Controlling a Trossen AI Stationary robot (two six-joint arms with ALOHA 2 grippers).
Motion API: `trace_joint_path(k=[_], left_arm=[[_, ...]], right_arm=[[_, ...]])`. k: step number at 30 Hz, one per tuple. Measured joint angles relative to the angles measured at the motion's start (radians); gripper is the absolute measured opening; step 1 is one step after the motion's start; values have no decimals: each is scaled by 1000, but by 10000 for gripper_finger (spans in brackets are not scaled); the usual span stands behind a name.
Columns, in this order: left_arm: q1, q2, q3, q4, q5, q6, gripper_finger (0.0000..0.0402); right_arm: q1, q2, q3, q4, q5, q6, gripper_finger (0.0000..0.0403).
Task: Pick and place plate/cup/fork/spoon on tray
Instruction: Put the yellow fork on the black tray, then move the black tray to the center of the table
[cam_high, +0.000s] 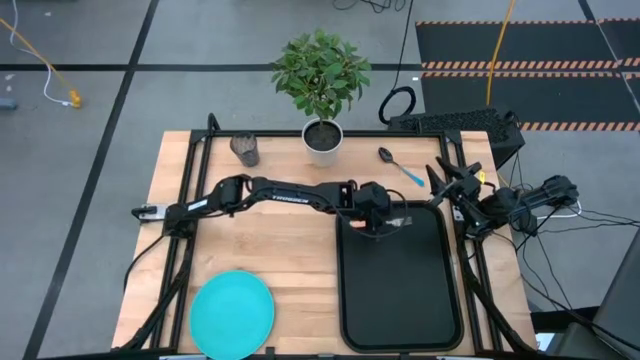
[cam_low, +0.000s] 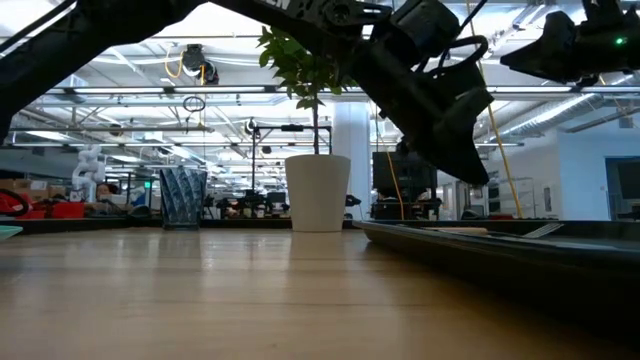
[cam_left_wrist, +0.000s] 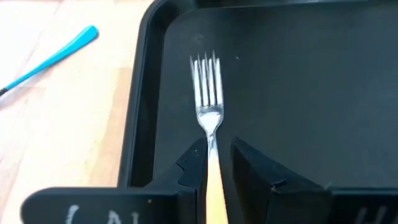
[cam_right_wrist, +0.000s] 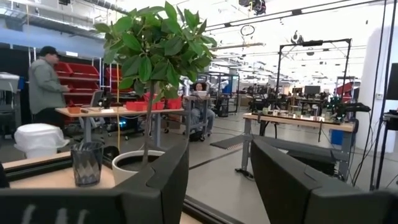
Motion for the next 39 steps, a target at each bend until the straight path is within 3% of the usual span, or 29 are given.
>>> trace_joint_path(k=[9, 16, 23, 26, 32, 36, 39], left_arm=[[-3, -1, 0, 8, -22, 31, 75], [-3, -78, -1, -61, -56, 126, 76], [5, -188, 0, -157, -119, 193, 76], [9, -246, 0, -168, -63, 197, 76], [-4, -337, 3, 44, 121, 187, 76], [-6, -344, 1, 156, 169, 138, 76], [-10, -347, -6, 261, 171, 102, 76]], right_arm=[[0, 0, 0, -8, 0, 7, 167], [0, 0, 0, -18, 16, 6, 167], [0, 0, 1, -34, 317, -8, 167], [0, 2, 1, -49, 388, 31, 167], [0, 28, 1, -69, 329, 148, 167], [0, 75, 1, -121, 194, 268, 167], [0, 121, 1, -129, 173, 306, 167]])
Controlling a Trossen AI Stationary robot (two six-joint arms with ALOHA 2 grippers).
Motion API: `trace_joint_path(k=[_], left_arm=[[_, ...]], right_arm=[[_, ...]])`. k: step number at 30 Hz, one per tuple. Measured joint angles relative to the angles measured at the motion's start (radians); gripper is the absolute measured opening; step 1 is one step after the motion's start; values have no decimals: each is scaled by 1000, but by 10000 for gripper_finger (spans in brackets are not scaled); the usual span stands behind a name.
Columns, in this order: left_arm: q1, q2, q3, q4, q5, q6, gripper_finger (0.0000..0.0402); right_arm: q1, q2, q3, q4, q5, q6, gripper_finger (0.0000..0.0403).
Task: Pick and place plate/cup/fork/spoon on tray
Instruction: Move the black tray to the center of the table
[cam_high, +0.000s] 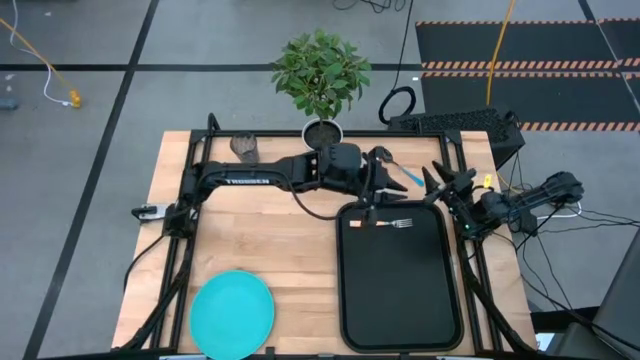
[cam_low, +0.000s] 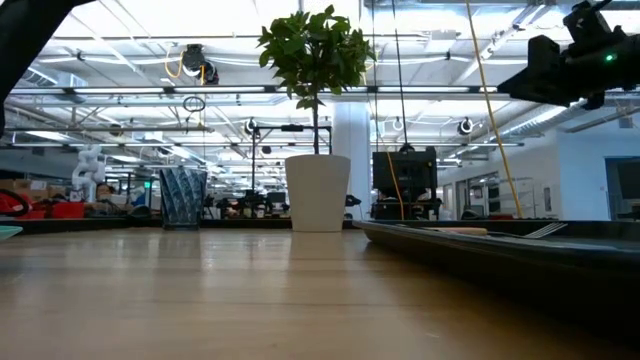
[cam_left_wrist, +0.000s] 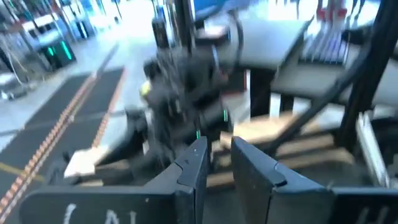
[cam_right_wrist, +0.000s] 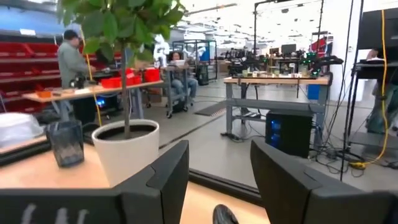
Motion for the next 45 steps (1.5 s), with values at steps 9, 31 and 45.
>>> trace_joint_path(k=[9, 31, 45], left_arm=[[28, -9, -238, 588, -6, -178, 76], [112, -794, -1174, 196, -582, -169, 76], [420, -829, -1048, -534, -575, -336, 76]], right_arm=[[0, 97, 0, 2, -74, 101, 167], [0, 120, 0, 80, -69, 34, 167], [0, 120, 0, 168, -76, -45, 167]])
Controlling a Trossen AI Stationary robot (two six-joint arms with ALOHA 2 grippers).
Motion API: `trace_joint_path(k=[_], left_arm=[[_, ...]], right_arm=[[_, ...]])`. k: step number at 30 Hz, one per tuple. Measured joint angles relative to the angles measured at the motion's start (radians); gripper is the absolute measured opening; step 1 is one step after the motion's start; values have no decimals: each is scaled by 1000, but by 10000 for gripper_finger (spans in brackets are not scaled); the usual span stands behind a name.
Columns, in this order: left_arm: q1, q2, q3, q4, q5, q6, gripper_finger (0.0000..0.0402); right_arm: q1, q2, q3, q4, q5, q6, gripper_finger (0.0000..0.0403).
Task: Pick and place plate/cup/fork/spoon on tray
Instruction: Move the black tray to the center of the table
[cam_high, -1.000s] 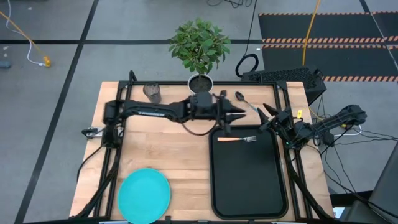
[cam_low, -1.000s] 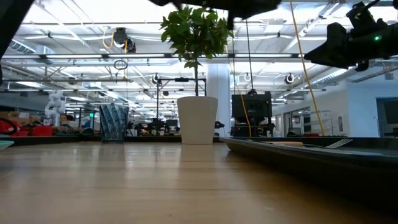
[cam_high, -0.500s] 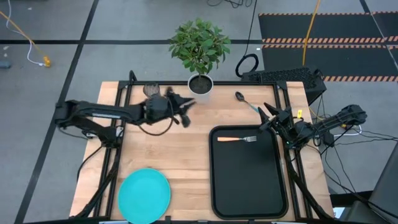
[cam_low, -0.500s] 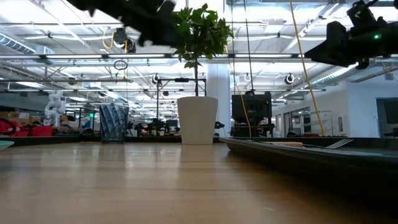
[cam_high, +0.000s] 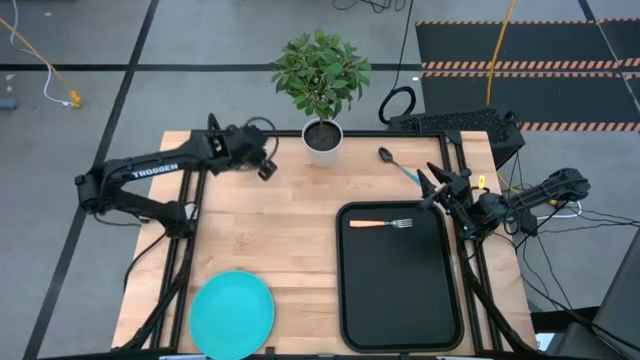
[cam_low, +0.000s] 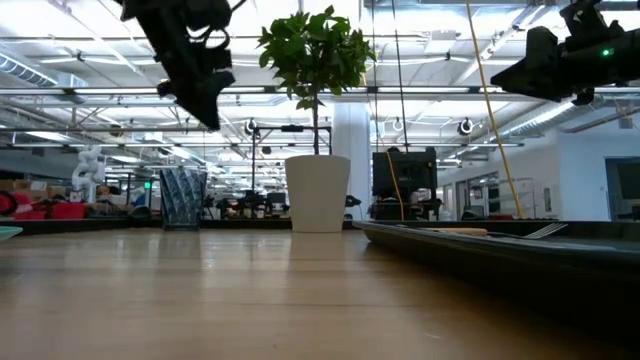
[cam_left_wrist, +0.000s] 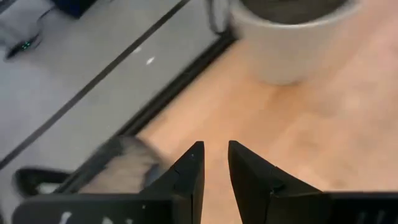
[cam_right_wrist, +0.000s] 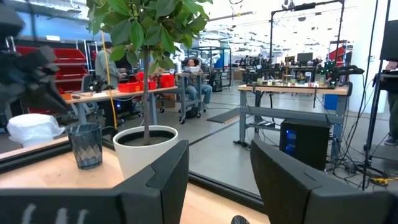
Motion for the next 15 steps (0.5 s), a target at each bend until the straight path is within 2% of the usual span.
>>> trace_joint_path(k=[3, 6, 8, 11, 15], left_arm=[[59, 0, 0, -39, 46, 9, 76], [87, 0, 0, -52, 47, 35, 76], [91, 0, 0, -50, 68, 66, 76], [75, 0, 0, -31, 153, 120, 76], [33, 0, 0, 32, 170, 122, 76]], right_arm=[[0, 0, 0, -1, 0, 0, 167], [0, 0, 0, 0, -6, 10, 167], [0, 0, 0, -4, -69, 43, 167], [-7, 8, 4, -11, -198, 100, 167], [-29, 58, 55, -149, -266, 191, 167]])
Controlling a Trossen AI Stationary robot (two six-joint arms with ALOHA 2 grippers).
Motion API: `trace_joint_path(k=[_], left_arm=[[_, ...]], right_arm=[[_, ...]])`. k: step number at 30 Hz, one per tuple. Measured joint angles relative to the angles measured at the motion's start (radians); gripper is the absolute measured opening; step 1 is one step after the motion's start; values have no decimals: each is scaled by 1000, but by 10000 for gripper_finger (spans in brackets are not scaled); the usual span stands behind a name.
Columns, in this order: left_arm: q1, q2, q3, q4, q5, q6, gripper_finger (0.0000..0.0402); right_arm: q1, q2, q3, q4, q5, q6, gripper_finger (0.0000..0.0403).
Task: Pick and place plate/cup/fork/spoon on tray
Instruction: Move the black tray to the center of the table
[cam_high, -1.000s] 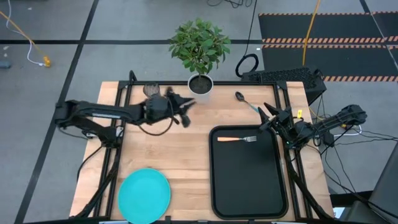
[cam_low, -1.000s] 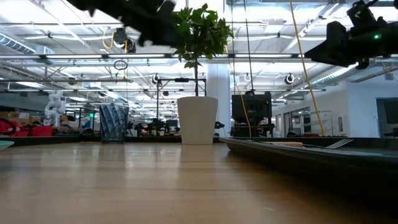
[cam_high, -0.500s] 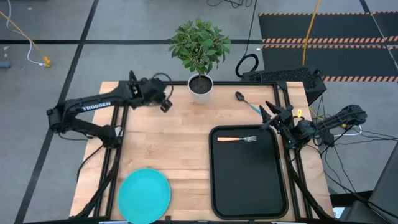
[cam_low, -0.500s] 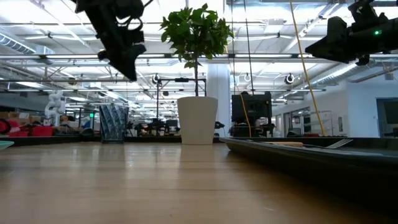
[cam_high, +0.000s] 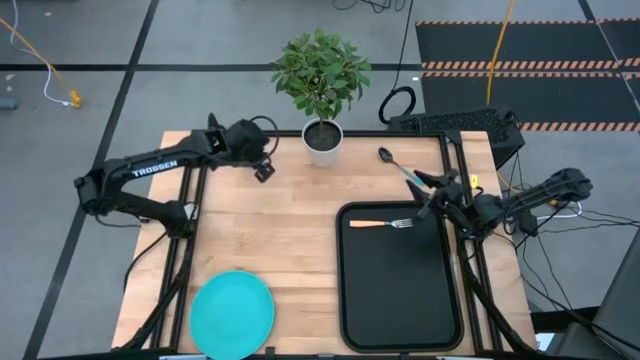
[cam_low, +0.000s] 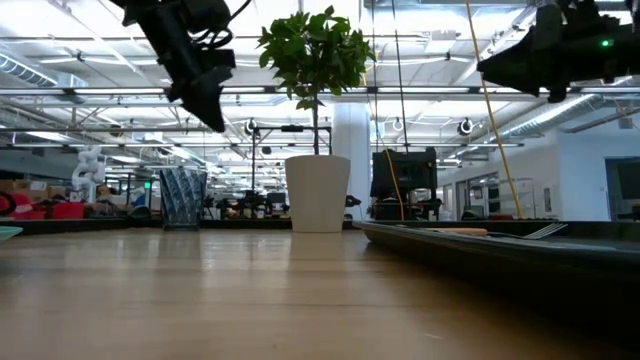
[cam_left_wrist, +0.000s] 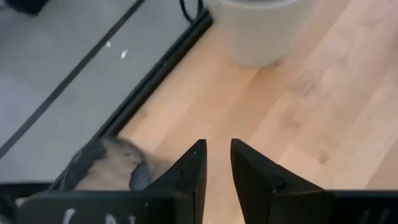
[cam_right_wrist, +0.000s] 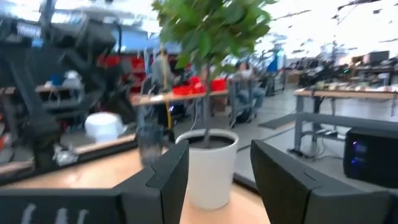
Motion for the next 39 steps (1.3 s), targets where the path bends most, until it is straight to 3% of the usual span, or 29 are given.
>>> trace_joint_path(k=[7, 10, 16, 18, 23, 28, 34, 39], left_arm=[[-66, 0, 0, 141, 49, 81, 76], [-89, 0, 0, 189, 66, 108, 76], [-106, 0, 0, 247, 89, 220, 76], [-105, 0, 0, 261, 94, 249, 76], [-87, -1, 0, 294, 94, 272, 76], [-65, -1, -3, 308, 95, 258, 76], [-35, -1, -111, 452, 97, 326, 76], [24, -1, -140, 558, 95, 347, 76]], right_arm=[[-73, 212, 120, -130, -143, 133, 167], [-101, 323, 192, -196, -153, 160, 167], [-202, 510, 431, -636, -105, 313, 167], [-247, 556, 512, -736, -159, 368, 167], [-355, 624, 694, -920, -419, 518, 167], [-423, 719, 906, -1337, -597, 667, 167], [-439, 903, 1121, -1788, -706, 848, 167], [-424, 996, 1115, -2098, -801, 1046, 167]])
